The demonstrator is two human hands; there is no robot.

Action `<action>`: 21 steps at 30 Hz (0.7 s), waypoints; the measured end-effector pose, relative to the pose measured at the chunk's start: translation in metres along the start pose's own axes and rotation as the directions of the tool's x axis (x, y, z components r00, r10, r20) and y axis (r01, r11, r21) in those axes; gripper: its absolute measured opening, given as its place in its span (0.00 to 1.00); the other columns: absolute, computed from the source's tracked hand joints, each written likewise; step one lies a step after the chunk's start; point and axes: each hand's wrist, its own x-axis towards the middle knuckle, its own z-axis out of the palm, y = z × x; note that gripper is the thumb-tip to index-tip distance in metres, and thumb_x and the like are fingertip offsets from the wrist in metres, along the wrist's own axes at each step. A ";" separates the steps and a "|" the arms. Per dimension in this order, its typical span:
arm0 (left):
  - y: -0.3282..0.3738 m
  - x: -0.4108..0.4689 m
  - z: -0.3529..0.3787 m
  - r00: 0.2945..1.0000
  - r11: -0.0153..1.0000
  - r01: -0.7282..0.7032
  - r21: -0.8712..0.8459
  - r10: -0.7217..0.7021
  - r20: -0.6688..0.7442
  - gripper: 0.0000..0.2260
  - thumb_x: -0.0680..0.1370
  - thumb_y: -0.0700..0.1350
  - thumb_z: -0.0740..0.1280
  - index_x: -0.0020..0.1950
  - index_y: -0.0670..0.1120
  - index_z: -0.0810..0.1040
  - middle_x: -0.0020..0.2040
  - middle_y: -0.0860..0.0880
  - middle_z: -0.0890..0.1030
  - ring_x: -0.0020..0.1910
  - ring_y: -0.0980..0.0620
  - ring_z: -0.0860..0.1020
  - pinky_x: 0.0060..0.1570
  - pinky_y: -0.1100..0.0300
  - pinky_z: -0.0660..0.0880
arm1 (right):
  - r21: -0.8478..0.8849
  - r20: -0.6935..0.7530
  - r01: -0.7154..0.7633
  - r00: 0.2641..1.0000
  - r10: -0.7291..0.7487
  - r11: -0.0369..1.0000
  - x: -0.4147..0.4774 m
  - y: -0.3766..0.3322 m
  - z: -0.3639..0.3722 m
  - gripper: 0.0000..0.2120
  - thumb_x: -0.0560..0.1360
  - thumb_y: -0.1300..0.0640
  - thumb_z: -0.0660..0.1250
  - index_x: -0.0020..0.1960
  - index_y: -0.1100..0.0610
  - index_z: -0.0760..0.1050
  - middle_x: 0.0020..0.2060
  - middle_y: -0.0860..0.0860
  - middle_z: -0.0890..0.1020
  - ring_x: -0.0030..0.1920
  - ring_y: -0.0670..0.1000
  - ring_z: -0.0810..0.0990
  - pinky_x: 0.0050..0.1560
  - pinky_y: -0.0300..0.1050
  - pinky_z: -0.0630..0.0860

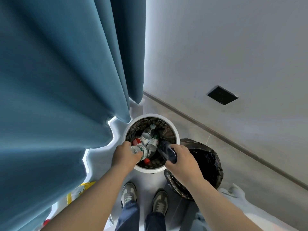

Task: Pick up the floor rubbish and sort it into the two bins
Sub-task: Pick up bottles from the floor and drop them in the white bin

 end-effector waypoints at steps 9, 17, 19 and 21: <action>-0.016 0.005 0.005 0.999 0.999 -0.049 -0.016 0.049 -0.010 0.23 0.74 0.48 0.71 0.66 0.43 0.71 0.64 0.44 0.74 0.61 0.45 0.74 0.57 0.56 0.70 | -0.003 -0.027 0.016 1.000 -0.016 1.000 0.013 -0.009 0.009 0.26 0.75 0.53 0.66 0.71 0.53 0.65 0.67 0.49 0.70 0.65 0.51 0.71 0.62 0.44 0.71; -0.029 0.002 -0.002 0.999 0.999 -0.052 0.002 0.052 -0.006 0.23 0.73 0.48 0.71 0.66 0.45 0.72 0.63 0.45 0.75 0.60 0.46 0.75 0.59 0.55 0.72 | -0.002 0.002 0.077 0.997 -0.077 0.997 0.009 -0.024 0.017 0.26 0.77 0.54 0.65 0.72 0.53 0.64 0.69 0.49 0.69 0.69 0.50 0.67 0.65 0.41 0.66; -0.030 -0.001 -0.005 0.998 0.998 -0.061 0.000 0.061 0.000 0.22 0.73 0.48 0.71 0.65 0.45 0.72 0.62 0.45 0.76 0.60 0.46 0.75 0.58 0.55 0.72 | 0.001 -0.003 0.062 0.998 -0.062 0.998 0.005 -0.025 0.018 0.25 0.77 0.55 0.65 0.72 0.53 0.64 0.68 0.49 0.70 0.68 0.50 0.68 0.65 0.41 0.66; -0.030 -0.006 -0.008 0.997 0.997 -0.079 0.018 0.079 0.007 0.22 0.73 0.48 0.71 0.65 0.45 0.72 0.62 0.46 0.76 0.60 0.47 0.75 0.58 0.56 0.72 | -0.001 -0.005 0.054 0.999 -0.054 0.999 0.002 -0.028 0.019 0.24 0.77 0.55 0.64 0.72 0.52 0.65 0.67 0.49 0.71 0.67 0.50 0.70 0.64 0.42 0.68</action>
